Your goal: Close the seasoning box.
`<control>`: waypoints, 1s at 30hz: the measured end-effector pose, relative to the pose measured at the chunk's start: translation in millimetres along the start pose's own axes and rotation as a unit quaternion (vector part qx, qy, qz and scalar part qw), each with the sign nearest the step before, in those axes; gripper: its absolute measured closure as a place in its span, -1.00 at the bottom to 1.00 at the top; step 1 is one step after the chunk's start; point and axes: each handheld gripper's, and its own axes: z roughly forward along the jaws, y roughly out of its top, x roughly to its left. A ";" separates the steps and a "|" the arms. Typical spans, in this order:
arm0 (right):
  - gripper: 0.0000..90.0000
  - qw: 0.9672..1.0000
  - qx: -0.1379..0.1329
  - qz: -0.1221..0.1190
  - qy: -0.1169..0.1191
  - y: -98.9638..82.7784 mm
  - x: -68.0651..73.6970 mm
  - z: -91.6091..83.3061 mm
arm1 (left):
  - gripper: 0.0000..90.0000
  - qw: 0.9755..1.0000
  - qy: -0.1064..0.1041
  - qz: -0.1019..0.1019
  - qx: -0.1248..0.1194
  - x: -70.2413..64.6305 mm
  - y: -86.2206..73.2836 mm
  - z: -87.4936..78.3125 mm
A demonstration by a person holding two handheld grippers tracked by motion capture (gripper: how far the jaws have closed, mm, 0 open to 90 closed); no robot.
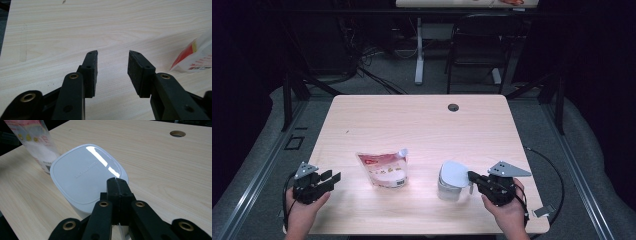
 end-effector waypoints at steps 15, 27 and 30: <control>1.00 0.999 -0.009 0.030 0.014 -3.5 -5.2 -0.4 | 0.34 1.000 0.001 0.001 0.001 0.1 0.0 0.2; 1.00 0.998 -0.014 0.053 0.022 -5.7 -8.5 -0.2 | 0.33 1.000 0.002 0.002 0.001 0.1 -0.1 0.2; 1.00 0.998 -0.017 0.057 0.022 -6.2 -8.8 -0.1 | 0.34 1.000 0.002 0.002 0.001 0.2 0.0 0.1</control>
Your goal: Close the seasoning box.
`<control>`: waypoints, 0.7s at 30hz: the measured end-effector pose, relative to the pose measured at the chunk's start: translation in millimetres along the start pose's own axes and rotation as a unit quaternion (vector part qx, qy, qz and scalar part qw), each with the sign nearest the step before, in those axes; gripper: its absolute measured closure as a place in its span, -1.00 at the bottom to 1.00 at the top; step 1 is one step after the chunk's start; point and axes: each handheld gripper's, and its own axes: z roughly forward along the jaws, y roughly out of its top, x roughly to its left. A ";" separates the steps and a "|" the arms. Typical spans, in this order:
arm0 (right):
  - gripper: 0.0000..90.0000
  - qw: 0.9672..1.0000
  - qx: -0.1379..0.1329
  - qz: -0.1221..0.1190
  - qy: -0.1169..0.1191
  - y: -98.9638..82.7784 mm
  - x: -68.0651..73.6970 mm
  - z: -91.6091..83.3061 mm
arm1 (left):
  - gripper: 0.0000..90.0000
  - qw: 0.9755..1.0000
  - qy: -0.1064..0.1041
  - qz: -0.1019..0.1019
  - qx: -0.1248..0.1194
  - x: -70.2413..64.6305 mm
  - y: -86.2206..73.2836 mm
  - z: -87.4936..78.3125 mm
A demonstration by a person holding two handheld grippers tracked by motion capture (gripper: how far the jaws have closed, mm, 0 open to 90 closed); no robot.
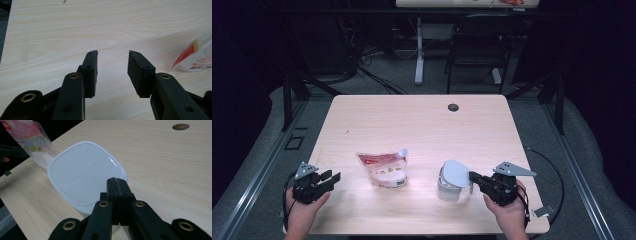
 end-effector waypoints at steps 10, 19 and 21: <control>1.00 1.000 0.006 0.017 0.000 -3.2 -3.6 -0.2 | 0.34 1.000 -0.001 0.001 -0.001 -0.7 0.0 0.6; 1.00 1.000 0.005 0.022 0.003 -3.9 -5.2 -0.3 | 0.34 1.000 0.000 0.002 0.000 -0.4 0.1 0.8; 1.00 1.000 0.004 0.024 0.005 -4.1 -5.5 -0.2 | 0.34 1.000 0.000 0.002 0.000 -0.4 0.1 0.8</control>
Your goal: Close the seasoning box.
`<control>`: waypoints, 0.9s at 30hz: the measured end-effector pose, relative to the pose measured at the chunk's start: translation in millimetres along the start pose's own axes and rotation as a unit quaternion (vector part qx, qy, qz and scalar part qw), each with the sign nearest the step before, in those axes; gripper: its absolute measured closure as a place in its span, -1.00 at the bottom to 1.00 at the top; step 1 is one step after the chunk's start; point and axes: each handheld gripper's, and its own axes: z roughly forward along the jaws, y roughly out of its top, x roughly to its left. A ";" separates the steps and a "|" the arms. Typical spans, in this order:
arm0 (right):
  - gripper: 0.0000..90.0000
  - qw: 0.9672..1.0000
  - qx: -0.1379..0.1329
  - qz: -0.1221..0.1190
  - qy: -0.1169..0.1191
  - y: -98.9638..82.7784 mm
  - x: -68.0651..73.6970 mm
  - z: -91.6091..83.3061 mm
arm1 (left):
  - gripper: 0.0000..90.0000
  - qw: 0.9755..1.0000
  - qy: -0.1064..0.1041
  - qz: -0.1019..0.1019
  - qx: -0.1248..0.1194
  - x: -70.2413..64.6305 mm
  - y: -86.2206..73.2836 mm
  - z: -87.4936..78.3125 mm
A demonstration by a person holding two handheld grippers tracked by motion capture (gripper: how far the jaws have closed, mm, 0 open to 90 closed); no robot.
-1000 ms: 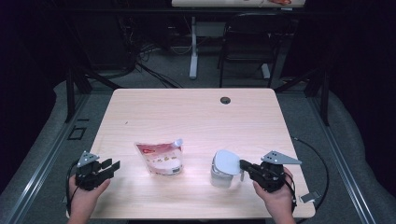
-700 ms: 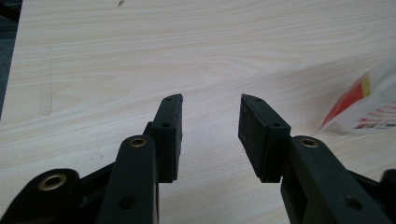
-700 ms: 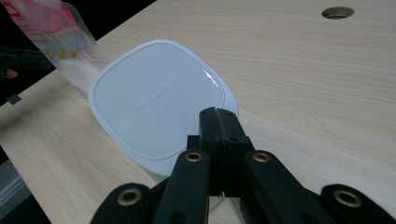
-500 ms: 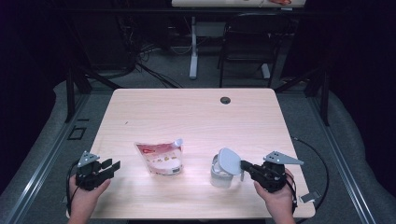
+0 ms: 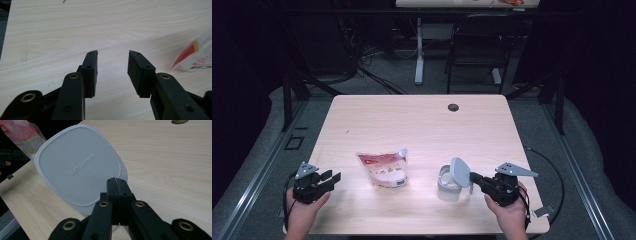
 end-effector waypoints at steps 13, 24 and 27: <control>1.00 1.000 0.011 0.007 -0.003 -2.1 -1.5 2.1 | 0.34 1.000 0.000 0.000 -0.001 -0.2 0.0 0.2; 1.00 1.000 0.015 0.016 -0.001 -3.9 -3.7 2.9 | 0.33 1.000 0.000 -0.001 -0.001 -0.1 0.1 0.3; 1.00 1.000 0.018 0.017 0.001 -4.5 -4.8 3.2 | 0.34 1.000 -0.001 0.000 -0.001 -0.2 0.0 0.3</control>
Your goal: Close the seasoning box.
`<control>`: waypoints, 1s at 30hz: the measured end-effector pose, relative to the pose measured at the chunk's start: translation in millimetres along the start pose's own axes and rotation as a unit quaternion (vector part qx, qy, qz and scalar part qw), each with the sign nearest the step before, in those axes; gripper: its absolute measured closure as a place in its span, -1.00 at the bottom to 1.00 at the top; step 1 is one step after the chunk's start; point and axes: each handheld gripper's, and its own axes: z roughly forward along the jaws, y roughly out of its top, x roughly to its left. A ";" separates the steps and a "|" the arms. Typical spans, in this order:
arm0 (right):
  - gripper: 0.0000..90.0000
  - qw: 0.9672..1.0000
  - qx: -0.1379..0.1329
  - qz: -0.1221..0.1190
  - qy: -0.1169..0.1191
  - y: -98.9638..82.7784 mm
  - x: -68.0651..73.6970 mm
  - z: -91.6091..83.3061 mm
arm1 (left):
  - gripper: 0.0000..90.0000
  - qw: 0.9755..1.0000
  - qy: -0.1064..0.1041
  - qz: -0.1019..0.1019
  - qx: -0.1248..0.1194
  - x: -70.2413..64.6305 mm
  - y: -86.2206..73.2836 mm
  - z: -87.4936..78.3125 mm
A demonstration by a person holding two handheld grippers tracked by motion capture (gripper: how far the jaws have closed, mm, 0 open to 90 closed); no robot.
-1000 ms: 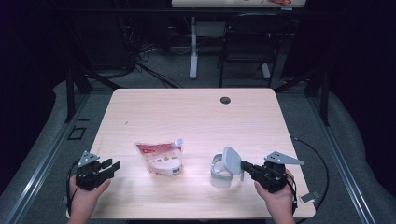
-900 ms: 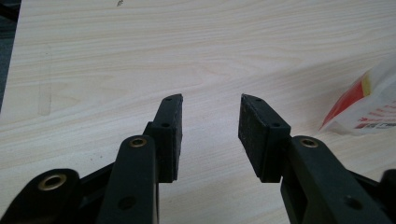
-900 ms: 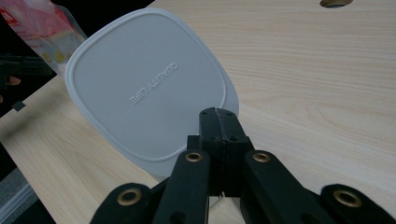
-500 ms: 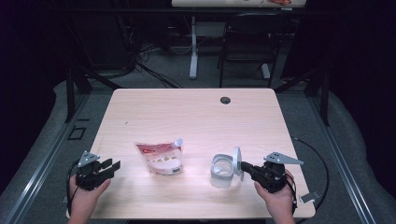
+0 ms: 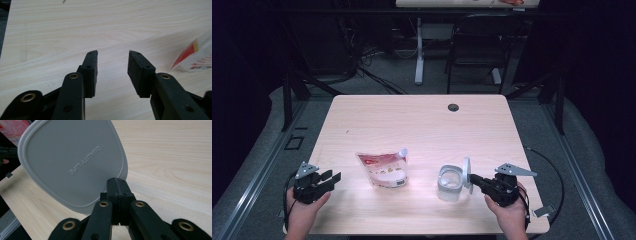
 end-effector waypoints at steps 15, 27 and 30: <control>1.00 0.999 0.005 0.030 0.022 -5.4 -8.8 2.6 | 0.33 1.000 0.001 0.002 0.001 -0.3 1.1 1.0; 0.99 0.995 -0.012 0.084 0.052 -11.8 -20.7 2.4 | 0.34 1.000 -0.001 0.004 0.000 -1.4 2.6 3.1; 0.98 0.995 -0.012 0.083 0.050 -11.5 -20.9 0.9 | 0.34 1.000 0.000 0.003 -0.001 -1.3 2.8 3.4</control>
